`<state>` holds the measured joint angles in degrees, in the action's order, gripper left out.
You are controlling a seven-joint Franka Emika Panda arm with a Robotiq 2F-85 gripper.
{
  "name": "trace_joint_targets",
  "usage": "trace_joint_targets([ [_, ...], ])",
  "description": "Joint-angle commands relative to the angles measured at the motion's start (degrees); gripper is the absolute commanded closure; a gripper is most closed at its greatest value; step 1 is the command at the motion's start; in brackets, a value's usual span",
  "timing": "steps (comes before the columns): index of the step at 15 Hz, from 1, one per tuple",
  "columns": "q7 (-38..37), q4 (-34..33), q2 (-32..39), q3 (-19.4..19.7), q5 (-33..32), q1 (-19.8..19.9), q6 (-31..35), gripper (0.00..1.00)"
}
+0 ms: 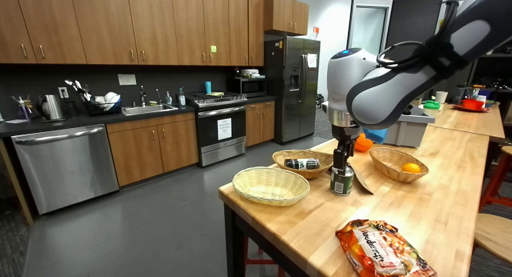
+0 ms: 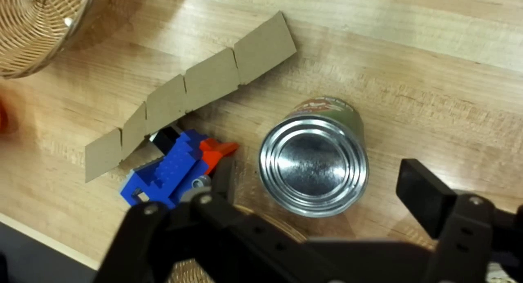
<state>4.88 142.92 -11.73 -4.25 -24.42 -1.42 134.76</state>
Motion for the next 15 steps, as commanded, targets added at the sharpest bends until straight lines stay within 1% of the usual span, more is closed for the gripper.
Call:
trace_joint_targets([
  [1,-0.09,1.29,-2.19,0.58,2.00,-0.15,0.18,0.00],
  [5,0.04,1.56,-1.23,1.10,4.68,-0.11,1.37,0.00],
  [9,0.29,2.47,0.27,1.80,7.97,0.02,4.71,0.00],
  [12,-0.21,3.20,1.78,2.41,8.53,0.61,7.61,0.00],
  [15,-0.97,3.79,3.53,3.17,7.33,1.55,9.88,0.00],
])
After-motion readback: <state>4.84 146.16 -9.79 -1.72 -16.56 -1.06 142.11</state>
